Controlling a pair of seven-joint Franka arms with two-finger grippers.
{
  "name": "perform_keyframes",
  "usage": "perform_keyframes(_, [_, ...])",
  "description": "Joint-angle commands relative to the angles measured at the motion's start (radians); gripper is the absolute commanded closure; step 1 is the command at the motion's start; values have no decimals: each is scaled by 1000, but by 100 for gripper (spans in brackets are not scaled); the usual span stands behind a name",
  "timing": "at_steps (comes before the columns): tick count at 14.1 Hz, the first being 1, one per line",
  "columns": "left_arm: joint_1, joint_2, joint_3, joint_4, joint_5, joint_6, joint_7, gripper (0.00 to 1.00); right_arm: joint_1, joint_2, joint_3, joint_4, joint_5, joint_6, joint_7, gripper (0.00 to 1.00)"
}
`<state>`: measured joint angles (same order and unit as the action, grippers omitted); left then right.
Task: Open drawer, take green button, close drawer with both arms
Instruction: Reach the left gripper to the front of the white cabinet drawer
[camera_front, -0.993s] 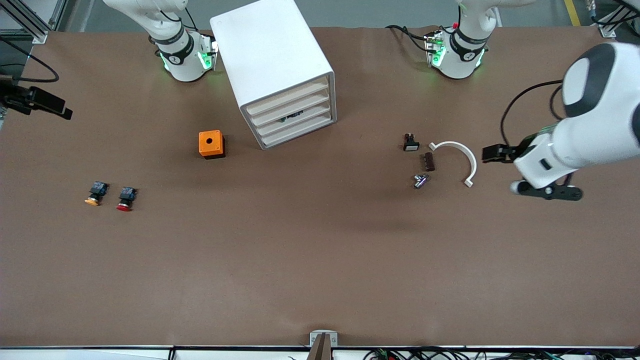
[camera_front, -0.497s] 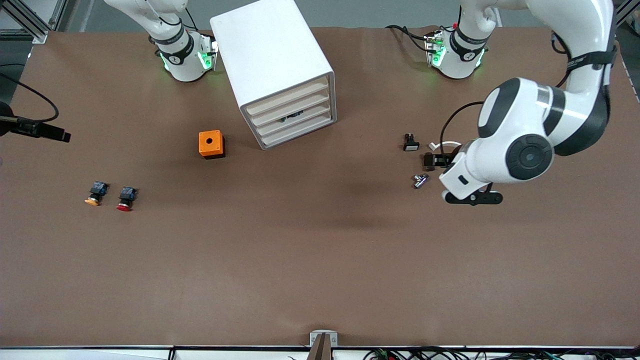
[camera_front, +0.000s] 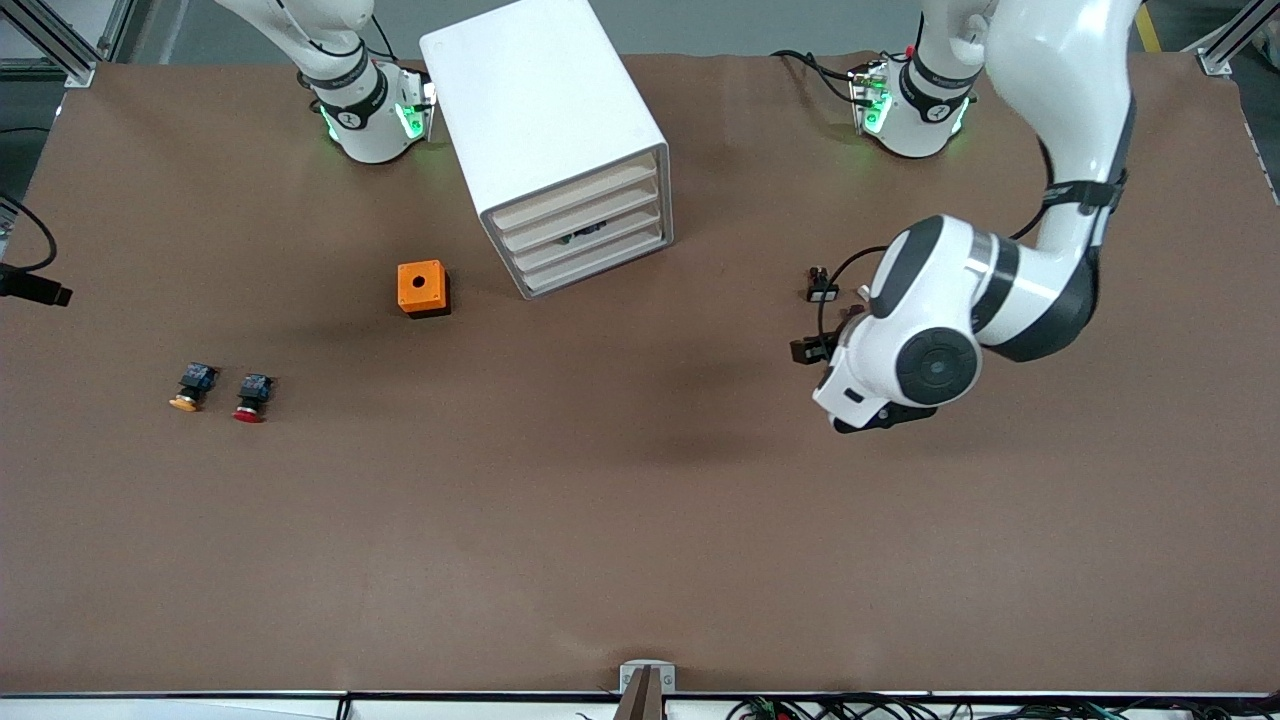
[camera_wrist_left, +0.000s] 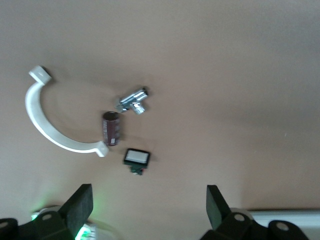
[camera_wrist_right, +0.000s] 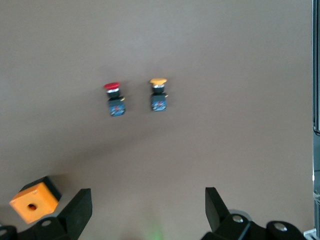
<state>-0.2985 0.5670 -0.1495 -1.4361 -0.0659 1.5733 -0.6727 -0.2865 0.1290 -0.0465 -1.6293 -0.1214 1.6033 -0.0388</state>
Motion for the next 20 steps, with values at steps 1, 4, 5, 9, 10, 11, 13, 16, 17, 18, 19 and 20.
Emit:
perform_keyframes(1, [-36,82,2,54,-11,42,-181,0,-112,-9,16,-99,35,126,-126,0])
perform_keyframes(4, [-86,112,4,54,-18,65,-309,0,-198,-6,14,-210,60,317,-236,0])
perform_keyframes(5, [-93,126,2,56,-28,82,-370,0,-206,-6,14,-246,60,370,-237,0])
perform_keyframes(9, [-126,178,5,91,-124,80,-573,0,-204,21,16,-362,62,579,-237,0])
perform_keyframes(10, [-137,186,5,97,-143,80,-600,0,-204,46,17,-363,65,608,-236,0])
perform_keyframes(11, [-142,195,5,106,-162,73,-629,0,-203,66,17,-363,90,630,-237,0])
perform_keyframes(13, [-142,214,5,112,-218,68,-761,0,-203,116,17,-365,103,685,-237,0])
perform_keyframes(16, [-140,267,8,158,-337,67,-953,0,-200,178,22,-379,105,785,-236,0])
perform_keyframes(17, [-142,283,8,173,-368,68,-1025,0,-200,197,22,-380,105,812,-236,0])
perform_keyframes(18, [-142,295,5,178,-406,68,-1098,0,-200,211,23,-388,106,838,-236,0])
perform_keyframes(19, [-142,310,4,180,-457,68,-1149,0,-200,221,23,-405,123,875,-236,0])
perform_keyframes(20, [-142,318,5,178,-503,68,-1182,0,-197,233,23,-426,146,912,-236,0])
